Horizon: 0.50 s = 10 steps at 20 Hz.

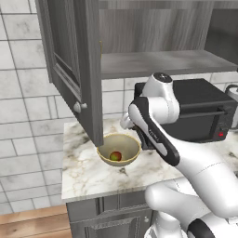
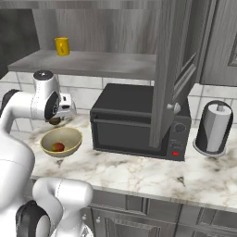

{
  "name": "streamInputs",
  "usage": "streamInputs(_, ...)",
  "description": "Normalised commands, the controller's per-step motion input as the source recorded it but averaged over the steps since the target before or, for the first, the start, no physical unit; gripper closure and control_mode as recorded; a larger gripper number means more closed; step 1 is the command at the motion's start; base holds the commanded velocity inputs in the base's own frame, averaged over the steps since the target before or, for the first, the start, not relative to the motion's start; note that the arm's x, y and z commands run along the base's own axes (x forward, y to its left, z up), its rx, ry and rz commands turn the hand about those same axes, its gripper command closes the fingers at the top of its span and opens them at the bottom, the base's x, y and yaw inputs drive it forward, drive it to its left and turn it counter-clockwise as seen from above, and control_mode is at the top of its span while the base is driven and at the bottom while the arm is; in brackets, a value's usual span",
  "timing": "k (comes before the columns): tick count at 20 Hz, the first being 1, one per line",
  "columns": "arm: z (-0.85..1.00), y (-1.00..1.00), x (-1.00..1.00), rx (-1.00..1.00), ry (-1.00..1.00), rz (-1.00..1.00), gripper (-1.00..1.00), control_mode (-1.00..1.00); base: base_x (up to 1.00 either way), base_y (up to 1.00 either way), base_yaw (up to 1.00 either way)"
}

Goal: Open the cabinet. Pick the mango and kiwi from the cabinet and place them into the bowl. Then close the cabinet.

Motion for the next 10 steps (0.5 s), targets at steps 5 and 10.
streamInputs(5,-0.28,0.12,0.12,0.0,0.02,0.0,1.0,-1.0,0.0,0.0,0.0)
streamInputs(10,-0.29,0.12,0.13,0.0,0.01,0.0,1.0,-1.0,0.0,0.0,0.0)
